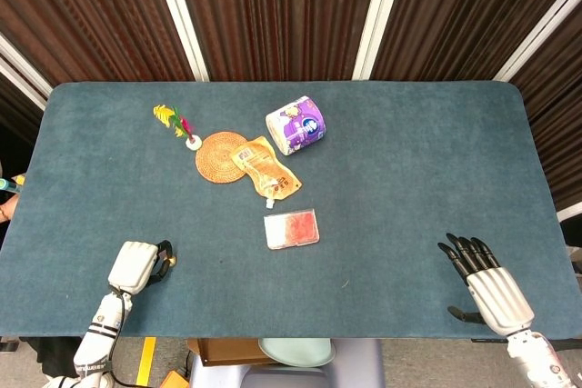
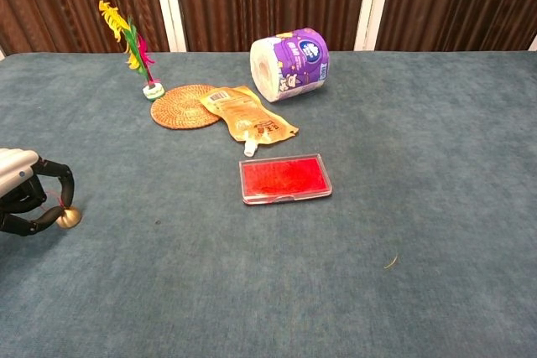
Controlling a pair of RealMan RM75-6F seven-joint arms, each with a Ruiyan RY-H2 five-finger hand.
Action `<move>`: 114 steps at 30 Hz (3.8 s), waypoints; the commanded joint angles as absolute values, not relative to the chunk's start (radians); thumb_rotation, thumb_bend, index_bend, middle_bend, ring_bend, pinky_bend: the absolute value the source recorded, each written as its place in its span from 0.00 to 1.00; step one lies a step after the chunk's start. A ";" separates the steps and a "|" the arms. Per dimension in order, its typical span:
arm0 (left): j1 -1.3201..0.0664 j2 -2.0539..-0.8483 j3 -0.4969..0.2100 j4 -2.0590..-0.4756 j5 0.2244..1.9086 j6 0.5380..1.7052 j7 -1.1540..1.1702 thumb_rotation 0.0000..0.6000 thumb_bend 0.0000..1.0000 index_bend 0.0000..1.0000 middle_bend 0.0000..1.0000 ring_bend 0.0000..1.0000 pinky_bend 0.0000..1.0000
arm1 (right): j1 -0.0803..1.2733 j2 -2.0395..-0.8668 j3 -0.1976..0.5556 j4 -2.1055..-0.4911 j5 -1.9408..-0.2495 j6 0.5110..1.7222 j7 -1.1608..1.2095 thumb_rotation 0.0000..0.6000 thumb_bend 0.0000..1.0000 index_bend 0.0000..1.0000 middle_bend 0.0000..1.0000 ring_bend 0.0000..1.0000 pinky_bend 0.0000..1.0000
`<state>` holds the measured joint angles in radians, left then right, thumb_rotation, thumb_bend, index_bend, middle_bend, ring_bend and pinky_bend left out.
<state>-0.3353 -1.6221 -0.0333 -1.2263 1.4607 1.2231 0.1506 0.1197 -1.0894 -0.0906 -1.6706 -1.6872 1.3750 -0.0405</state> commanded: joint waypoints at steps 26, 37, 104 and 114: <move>-0.337 -1.625 -0.028 -1.212 1.460 1.234 0.146 1.00 0.46 0.73 1.00 1.00 1.00 | 0.117 -1.093 -0.088 -1.667 -1.689 1.385 -0.040 1.00 0.18 0.00 0.00 0.00 0.00; -0.331 -1.622 -0.026 -1.222 1.485 1.277 0.146 1.00 0.46 0.80 1.00 1.00 1.00 | 0.117 -1.095 -0.089 -1.668 -1.689 1.383 -0.043 1.00 0.18 0.00 0.00 0.00 0.00; -0.308 -1.578 0.003 -1.301 1.522 1.327 0.189 1.00 0.45 0.36 1.00 1.00 1.00 | 0.116 -1.088 -0.096 -1.669 -1.703 1.391 -0.027 1.00 0.18 0.00 0.00 0.00 0.00; -0.180 -1.329 0.061 -1.536 1.636 1.580 0.102 1.00 0.43 0.15 0.18 0.14 0.27 | 0.108 -1.083 -0.093 -1.670 -1.701 1.406 -0.025 1.00 0.18 0.00 0.00 0.00 0.00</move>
